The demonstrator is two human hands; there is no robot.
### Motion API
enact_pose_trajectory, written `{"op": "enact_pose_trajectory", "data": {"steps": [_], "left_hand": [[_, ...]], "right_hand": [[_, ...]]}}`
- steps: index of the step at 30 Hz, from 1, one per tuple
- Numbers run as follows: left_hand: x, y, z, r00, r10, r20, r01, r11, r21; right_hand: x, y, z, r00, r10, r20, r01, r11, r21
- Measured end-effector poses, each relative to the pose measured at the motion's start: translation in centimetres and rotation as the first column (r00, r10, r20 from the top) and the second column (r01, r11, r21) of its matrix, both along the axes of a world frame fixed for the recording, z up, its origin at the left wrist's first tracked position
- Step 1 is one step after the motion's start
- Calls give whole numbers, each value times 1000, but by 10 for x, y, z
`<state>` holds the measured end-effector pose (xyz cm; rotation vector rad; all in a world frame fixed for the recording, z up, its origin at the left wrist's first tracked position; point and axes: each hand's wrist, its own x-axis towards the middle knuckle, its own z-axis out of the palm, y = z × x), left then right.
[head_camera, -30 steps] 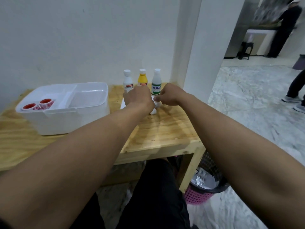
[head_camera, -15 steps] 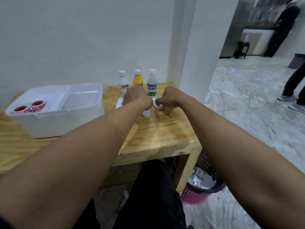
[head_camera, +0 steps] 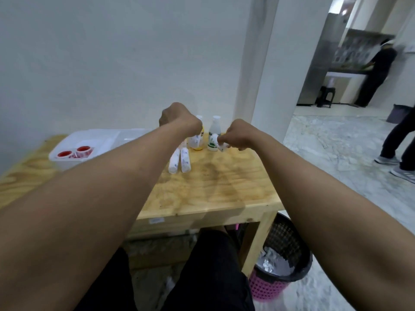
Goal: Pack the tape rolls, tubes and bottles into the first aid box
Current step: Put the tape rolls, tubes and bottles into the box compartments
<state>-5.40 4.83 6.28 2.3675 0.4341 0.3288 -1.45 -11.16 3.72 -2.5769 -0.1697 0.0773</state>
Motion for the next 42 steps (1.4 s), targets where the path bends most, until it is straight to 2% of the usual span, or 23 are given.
{"op": "enact_pose_trajectory", "data": {"steps": [11, 21, 37, 42], "left_hand": [[-50, 92, 48, 997, 80, -1, -80, 997, -19], [-76, 168, 41, 984, 176, -38, -176, 984, -9], [-61, 187, 3, 965, 172, -200, -142, 977, 156], [-54, 195, -1, 970, 152, -192, -142, 988, 67]], "right_hand": [[-13, 78, 41, 990, 117, 80, -118, 993, 1], [-18, 158, 49, 965, 240, 101, -244, 970, 23], [-7, 221, 35, 938, 333, 100, -334, 943, -10], [-3, 226, 31, 937, 337, 86, -337, 941, -17]]}}
